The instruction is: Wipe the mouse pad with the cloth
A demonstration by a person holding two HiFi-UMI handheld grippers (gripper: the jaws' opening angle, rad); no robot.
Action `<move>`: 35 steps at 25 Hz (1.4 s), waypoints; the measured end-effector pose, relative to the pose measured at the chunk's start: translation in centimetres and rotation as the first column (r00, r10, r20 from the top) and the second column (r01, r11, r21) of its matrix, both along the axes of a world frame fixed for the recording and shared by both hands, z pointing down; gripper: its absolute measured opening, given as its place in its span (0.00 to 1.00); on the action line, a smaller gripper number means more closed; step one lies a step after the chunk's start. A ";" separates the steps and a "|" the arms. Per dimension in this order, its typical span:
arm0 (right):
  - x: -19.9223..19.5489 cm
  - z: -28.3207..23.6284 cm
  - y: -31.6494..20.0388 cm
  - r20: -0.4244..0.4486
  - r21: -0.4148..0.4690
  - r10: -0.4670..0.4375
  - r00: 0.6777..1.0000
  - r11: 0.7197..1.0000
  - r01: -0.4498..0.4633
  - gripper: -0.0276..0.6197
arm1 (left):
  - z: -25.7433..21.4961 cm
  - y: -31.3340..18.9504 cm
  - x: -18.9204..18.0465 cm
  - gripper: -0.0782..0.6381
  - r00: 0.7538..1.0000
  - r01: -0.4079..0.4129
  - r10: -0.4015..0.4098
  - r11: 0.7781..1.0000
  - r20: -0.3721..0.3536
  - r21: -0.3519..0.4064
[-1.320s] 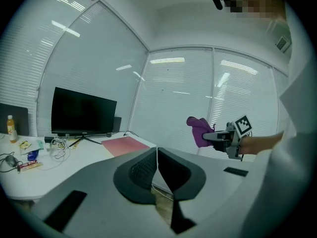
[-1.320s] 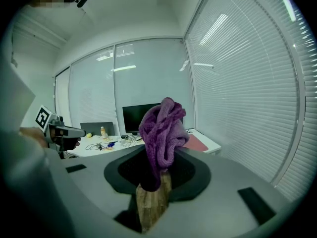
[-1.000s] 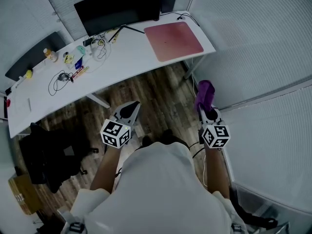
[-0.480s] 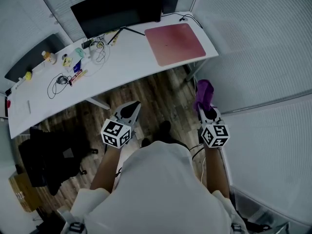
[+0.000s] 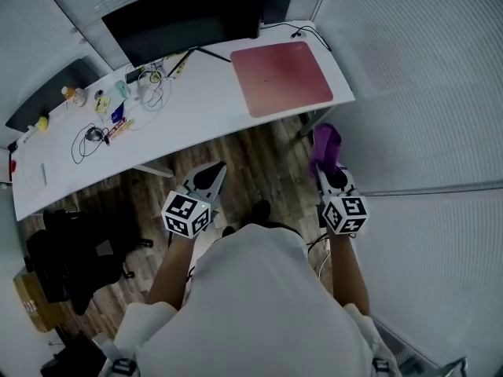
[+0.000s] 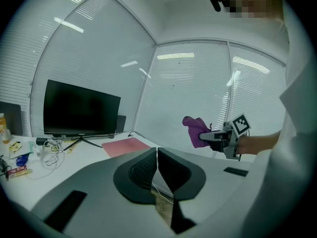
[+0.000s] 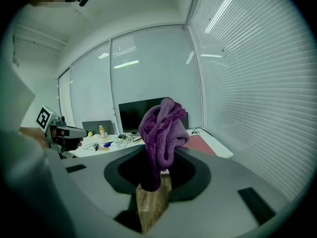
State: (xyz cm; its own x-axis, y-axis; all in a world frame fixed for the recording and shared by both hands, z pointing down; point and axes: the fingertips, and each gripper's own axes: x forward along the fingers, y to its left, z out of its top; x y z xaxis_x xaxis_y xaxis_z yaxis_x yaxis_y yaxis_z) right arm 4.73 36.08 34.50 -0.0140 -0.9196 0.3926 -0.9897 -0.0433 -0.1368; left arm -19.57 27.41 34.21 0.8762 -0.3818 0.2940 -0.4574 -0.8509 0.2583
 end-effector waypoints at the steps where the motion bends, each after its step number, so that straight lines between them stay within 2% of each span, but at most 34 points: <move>1: 0.6 0.1 -0.6 0.002 0.000 -0.006 1.000 1.000 0.006 0.23 | 0.0 -0.4 0.6 0.14 1.000 0.004 -0.004 1.000 0.001 0.001; 18: 9.3 3.5 -6.8 0.074 -0.035 -0.104 0.992 0.994 0.107 0.23 | 1.3 -4.7 9.2 0.14 0.995 0.083 -0.083 0.997 0.055 -0.003; 27: 10.7 4.6 -9.9 0.103 -0.056 -0.140 0.985 0.988 0.146 0.23 | 1.7 -6.7 10.9 0.14 0.991 0.114 -0.113 0.993 0.070 -0.012; 35: 10.4 6.6 -13.5 0.117 -0.106 -0.144 0.983 0.982 0.157 0.23 | 2.7 -10.8 11.0 0.14 0.992 0.112 -0.110 0.994 0.063 -0.017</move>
State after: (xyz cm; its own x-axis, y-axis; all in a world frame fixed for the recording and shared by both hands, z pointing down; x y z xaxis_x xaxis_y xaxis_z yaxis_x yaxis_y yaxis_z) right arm 15.14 22.63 41.08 -0.1970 -0.8528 0.4837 -0.9656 0.0833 -0.2463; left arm -8.58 16.65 36.87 0.8088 -0.4688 0.3552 -0.5643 -0.7888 0.2437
